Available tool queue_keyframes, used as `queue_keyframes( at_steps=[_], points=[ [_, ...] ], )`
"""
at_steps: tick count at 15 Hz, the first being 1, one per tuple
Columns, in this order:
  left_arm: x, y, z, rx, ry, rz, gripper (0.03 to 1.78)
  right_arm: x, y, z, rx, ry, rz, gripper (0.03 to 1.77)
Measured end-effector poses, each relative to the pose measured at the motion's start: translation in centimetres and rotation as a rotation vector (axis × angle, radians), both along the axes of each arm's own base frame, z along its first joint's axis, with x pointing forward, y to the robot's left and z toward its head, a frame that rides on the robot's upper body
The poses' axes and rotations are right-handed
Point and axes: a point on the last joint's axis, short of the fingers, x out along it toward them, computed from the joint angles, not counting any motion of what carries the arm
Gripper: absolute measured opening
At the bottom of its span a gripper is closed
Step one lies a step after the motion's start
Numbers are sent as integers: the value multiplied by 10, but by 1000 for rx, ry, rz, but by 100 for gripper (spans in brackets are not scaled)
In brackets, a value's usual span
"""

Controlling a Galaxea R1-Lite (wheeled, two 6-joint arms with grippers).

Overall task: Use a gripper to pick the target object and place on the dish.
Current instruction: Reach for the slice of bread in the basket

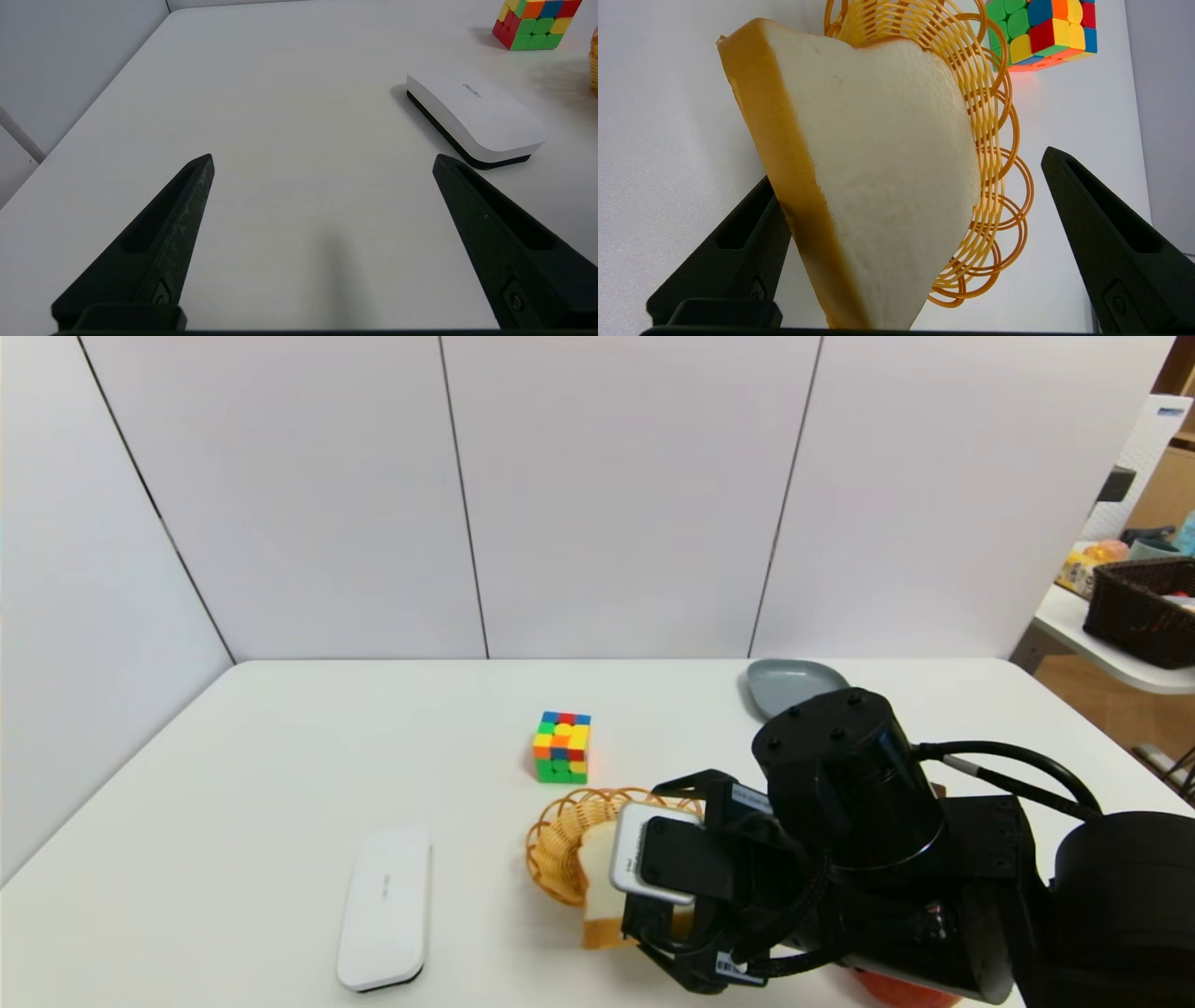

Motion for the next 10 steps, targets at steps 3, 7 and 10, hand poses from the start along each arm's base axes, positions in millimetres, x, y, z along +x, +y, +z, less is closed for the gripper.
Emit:
queue_keyframes(
  at_steps=[3,7,10],
  points=[
    [0,0,0,0,0,0,169,-2,-6,-1,-6,3,-5,171],
    [0,0,0,0,0,0,169,-5,-9,-3,-11,7,-4,171],
    [0,0,0,0,0,0,169,-5,-8,-2,-9,6,-3,134]
  ],
)
